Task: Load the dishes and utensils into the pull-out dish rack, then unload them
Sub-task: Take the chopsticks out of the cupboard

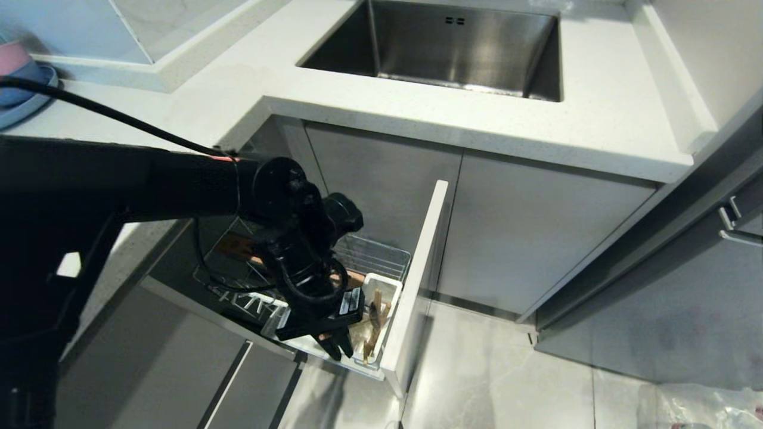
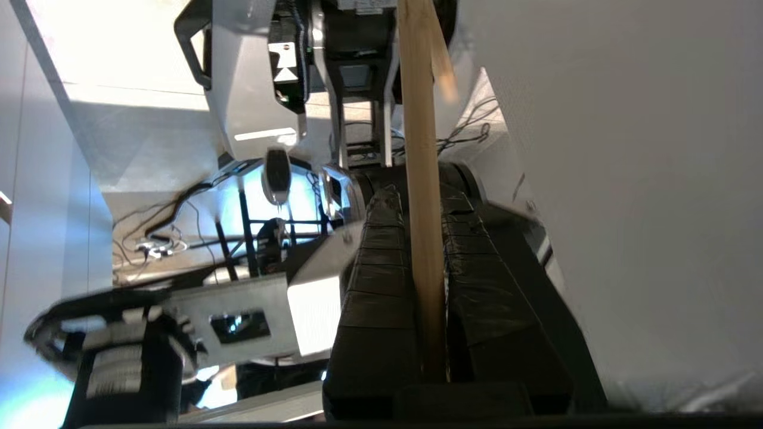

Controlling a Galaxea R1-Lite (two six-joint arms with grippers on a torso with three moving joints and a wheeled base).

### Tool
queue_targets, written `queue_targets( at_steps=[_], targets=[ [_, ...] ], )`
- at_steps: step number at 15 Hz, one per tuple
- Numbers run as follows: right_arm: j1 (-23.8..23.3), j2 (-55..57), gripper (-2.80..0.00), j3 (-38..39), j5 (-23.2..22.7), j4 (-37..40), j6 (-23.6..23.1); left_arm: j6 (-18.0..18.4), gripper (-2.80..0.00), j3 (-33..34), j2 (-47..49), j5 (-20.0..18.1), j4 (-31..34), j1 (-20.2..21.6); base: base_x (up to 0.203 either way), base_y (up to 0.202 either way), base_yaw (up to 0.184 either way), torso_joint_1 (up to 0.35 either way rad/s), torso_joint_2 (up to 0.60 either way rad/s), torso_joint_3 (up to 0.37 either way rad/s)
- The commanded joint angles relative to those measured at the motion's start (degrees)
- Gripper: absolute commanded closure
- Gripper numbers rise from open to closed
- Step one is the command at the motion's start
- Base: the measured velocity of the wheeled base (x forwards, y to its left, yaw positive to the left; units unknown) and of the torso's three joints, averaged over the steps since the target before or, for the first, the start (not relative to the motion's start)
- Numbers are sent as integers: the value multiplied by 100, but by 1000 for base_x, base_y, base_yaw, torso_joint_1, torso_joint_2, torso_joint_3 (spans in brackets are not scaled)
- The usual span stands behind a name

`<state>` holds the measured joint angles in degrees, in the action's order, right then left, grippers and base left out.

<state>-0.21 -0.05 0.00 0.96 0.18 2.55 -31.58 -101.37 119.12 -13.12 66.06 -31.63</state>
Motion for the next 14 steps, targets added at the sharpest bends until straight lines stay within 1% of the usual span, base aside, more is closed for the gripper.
queue_targets(
  at_steps=[1,6,10,12,14],
  targets=[
    [0,5,0,9,0,-1,0,-18,0,-55,-443,-13,102,-8,0,0,0,0,0,0],
    [2,5,0,9,0,-1,3,-23,0,-316,-1616,-15,541,-61,0,0,0,0,0,0],
    [1,5,0,9,0,-1,0,-89,0,-755,-2649,4,1006,-154,0,0,0,0,0,0],
    [-2,5,0,9,0,-1,2,-153,0,-912,-3208,86,1157,-224,0,0,0,0,0,0],
    [-3,5,0,9,0,-1,4,-154,0,-984,-3803,246,1141,-259,0,0,0,0,0,0]
  ],
)
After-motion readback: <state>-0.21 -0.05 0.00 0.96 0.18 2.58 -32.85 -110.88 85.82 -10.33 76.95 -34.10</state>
